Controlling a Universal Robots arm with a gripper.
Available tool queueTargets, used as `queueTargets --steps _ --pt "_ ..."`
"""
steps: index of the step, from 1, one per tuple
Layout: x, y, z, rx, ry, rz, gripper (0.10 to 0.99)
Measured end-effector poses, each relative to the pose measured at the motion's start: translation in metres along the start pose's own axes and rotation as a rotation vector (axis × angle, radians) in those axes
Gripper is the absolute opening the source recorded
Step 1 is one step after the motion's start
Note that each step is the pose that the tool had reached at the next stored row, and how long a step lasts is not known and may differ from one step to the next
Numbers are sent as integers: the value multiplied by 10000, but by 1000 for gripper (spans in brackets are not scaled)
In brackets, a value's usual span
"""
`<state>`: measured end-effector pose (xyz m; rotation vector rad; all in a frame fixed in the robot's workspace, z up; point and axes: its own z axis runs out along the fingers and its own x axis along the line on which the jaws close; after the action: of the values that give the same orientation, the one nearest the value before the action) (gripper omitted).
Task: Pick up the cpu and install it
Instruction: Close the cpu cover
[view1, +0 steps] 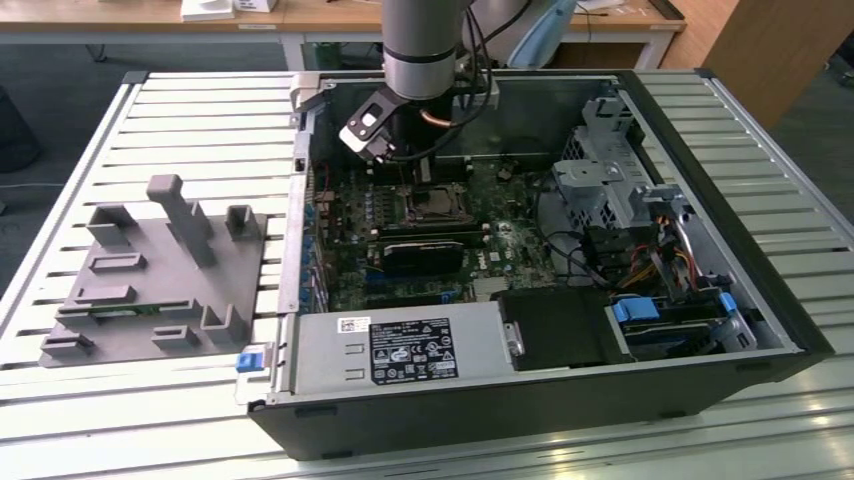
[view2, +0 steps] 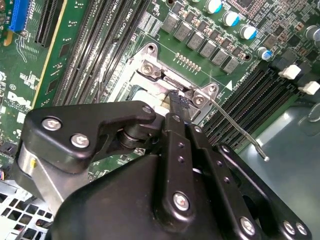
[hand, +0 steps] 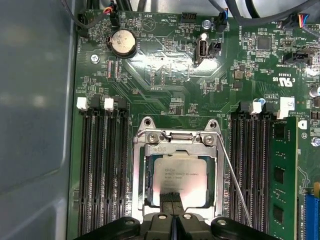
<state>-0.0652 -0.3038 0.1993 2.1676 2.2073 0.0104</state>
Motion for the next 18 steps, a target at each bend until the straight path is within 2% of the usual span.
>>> queueTargets --steps 8,18 --pt "0 7 -50 -6 6 0 106" --pt "-3 154 -42 -4 3 0 106"
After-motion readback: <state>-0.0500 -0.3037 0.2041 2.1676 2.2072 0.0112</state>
